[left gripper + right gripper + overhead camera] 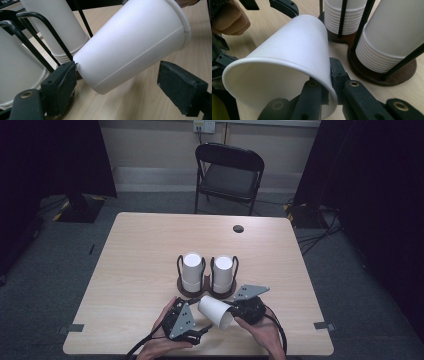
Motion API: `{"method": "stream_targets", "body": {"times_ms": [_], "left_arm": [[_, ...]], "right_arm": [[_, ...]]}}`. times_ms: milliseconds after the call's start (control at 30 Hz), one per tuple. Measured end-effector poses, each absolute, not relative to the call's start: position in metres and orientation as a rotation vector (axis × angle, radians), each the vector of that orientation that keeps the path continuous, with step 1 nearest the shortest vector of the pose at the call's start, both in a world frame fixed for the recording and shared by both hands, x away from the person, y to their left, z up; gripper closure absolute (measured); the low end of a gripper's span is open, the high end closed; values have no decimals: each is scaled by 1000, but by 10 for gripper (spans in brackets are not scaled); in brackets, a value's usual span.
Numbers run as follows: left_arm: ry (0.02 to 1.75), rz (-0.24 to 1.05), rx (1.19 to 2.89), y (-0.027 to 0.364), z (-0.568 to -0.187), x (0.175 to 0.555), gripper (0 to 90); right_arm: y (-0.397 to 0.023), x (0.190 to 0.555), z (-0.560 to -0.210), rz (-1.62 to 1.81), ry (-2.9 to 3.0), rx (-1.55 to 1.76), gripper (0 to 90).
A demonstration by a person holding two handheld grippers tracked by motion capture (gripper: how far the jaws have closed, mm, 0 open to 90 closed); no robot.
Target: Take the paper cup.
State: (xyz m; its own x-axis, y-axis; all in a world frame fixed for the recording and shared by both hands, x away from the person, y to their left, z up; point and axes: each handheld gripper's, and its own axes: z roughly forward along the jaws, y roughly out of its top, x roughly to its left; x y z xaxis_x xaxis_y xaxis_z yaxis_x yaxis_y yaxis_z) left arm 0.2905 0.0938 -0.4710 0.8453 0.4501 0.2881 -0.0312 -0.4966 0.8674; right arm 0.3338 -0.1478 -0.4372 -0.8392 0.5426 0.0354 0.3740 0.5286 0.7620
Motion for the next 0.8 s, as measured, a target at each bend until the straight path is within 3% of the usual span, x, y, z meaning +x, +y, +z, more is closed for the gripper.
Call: {"method": "stream_targets", "body": {"times_ms": [233, 800], "left_arm": [[263, 679, 2080, 84, -474, 290, 155], [216, 666, 2091, 70, -481, 293, 180]], "right_arm": [[-145, 337, -438, 1154, 2617, 791, 874], [-133, 344, -441, 1182, 2664, 821, 894]]}}
